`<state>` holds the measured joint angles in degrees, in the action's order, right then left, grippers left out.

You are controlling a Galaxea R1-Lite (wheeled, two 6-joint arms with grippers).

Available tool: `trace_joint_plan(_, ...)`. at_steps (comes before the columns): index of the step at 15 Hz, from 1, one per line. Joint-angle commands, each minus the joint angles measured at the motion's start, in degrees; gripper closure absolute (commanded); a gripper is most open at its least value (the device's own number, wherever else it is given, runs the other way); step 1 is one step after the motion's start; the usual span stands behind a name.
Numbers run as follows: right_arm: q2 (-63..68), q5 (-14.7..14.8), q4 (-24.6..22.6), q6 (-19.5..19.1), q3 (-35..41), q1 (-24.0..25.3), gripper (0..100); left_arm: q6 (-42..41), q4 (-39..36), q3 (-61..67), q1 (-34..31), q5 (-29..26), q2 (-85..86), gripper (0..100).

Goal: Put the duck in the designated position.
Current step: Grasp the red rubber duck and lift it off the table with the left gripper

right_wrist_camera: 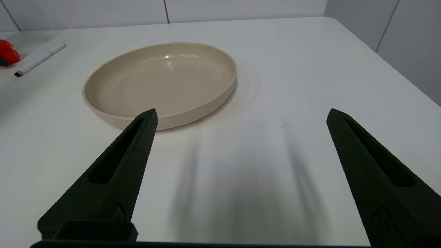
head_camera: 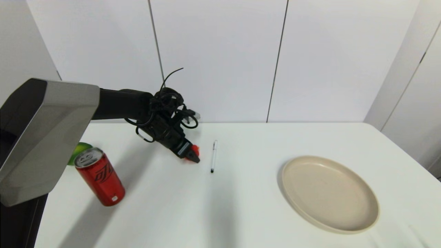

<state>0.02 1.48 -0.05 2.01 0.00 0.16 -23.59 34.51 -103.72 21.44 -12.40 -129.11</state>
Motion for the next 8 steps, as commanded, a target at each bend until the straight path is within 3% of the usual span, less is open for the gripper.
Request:
trace_joint_plan(1,-0.02,0.02,-0.13,0.01,0.0,0.02,0,-0.05,0.12,-0.08,0.0,-0.08,-0.09,100)
trace_joint_plan(8,-0.02,0.02,-0.04,0.01,0.0,0.02,0,-0.14,0.56,0.01,0.09,-0.17,-0.26,100)
